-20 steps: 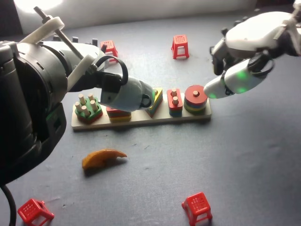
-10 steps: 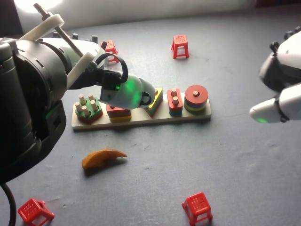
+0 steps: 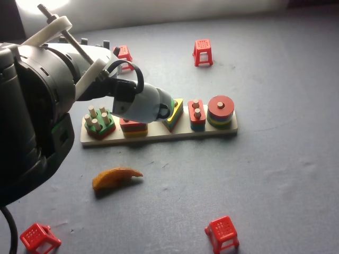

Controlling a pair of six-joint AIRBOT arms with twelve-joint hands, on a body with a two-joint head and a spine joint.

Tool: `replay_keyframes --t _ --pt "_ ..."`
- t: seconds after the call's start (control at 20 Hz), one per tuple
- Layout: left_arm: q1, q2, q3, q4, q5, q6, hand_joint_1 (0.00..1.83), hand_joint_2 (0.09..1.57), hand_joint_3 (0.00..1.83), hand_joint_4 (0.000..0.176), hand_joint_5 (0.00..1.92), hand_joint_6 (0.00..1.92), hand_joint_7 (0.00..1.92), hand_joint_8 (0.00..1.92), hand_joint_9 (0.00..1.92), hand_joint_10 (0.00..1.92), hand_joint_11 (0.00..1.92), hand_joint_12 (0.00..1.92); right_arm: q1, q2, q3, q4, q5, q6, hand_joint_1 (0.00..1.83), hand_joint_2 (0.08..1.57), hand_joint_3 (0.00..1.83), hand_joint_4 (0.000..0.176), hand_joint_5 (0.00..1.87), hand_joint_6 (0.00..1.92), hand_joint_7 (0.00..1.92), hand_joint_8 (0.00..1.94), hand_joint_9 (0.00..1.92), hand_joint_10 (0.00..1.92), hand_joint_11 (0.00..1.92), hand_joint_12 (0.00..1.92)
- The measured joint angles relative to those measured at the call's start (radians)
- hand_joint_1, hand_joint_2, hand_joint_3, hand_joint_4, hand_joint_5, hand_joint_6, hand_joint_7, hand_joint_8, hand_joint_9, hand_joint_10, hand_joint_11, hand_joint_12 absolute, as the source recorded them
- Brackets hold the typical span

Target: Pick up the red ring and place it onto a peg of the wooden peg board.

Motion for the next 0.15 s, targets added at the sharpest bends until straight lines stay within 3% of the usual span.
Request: replay_keyframes --t 0.1,0.15 --pt "0.000 0.000 0.000 -0.001 0.000 0.000 0.00 1.15 0.01 0.000 0.01 0.00 0.00 0.00 0.00 0.00 0.01 0.00 0.000 0.000 0.000 -0.001 -0.007 -0.004 0.93 1.44 0.02 0.043 1.55 1.92 1.70 1.94 1.78 1.92 1.92 1.92" --pt "0.000 0.000 0.000 -0.002 0.000 0.000 0.00 1.15 0.00 0.000 0.01 0.00 0.00 0.00 0.00 0.00 0.01 0.00 0.000 0.000 0.000 0.000 -0.007 -0.004 0.80 1.47 0.02 0.056 1.48 1.92 1.64 1.94 1.73 1.92 1.90 1.92"
